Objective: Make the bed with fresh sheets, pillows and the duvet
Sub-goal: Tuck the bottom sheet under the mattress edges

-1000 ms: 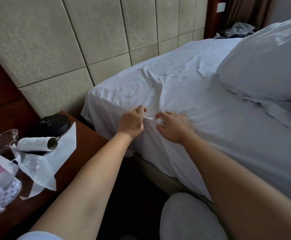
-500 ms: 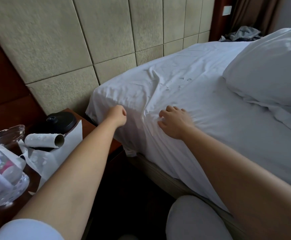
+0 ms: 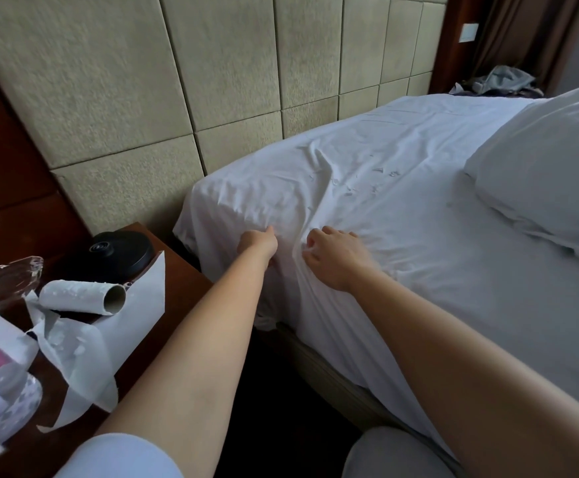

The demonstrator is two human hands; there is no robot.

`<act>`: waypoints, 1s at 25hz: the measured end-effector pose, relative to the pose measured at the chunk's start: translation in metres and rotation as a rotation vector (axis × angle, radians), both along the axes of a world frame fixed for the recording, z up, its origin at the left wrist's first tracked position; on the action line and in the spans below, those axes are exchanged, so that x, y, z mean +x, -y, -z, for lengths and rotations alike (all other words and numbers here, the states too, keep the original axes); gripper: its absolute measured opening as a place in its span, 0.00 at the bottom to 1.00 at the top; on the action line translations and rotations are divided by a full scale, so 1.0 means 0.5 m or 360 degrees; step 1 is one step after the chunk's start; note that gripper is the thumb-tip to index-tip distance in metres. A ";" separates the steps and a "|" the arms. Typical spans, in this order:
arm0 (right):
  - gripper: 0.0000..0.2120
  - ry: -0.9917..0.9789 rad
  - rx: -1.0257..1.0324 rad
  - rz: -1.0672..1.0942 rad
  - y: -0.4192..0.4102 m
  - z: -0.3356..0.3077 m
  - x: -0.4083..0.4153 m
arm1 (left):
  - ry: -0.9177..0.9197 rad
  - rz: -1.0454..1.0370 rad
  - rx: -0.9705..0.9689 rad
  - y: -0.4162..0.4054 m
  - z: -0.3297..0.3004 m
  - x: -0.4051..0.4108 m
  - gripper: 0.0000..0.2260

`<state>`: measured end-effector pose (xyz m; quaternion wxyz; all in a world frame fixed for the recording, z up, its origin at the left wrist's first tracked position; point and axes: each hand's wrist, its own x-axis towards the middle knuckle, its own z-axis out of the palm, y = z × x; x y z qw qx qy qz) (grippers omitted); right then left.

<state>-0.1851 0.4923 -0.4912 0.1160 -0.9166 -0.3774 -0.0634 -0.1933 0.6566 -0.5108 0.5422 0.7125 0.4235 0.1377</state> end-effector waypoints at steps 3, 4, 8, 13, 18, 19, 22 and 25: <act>0.13 -0.0008 0.0088 0.0023 -0.017 0.006 0.020 | -0.0098 0.0012 0.0133 0.000 -0.004 0.008 0.22; 0.13 -0.0006 0.0103 0.0030 -0.022 0.008 0.025 | -0.0141 0.0031 0.0214 0.002 -0.010 0.010 0.20; 0.15 -0.0090 0.0215 0.0057 -0.032 0.012 0.038 | -0.0156 0.0041 0.0422 0.009 -0.020 0.005 0.16; 0.14 -0.0045 0.0300 0.0039 -0.032 0.004 0.034 | -0.0109 -0.0010 0.0542 -0.010 -0.027 -0.018 0.15; 0.21 0.0177 0.0068 -0.0023 -0.042 0.003 0.042 | -0.0166 -0.0002 0.0649 -0.026 -0.049 -0.040 0.18; 0.21 0.0164 0.0043 -0.0028 -0.045 0.003 0.044 | -0.0199 0.0001 0.0698 -0.024 -0.053 -0.041 0.17; 0.21 0.0123 -0.0013 -0.0064 -0.053 0.001 0.052 | -0.0246 -0.0070 0.0959 -0.021 -0.053 -0.044 0.16; 0.19 0.0124 -0.0016 -0.0064 -0.064 0.004 0.058 | -0.0110 0.0050 0.0846 -0.030 -0.044 -0.040 0.14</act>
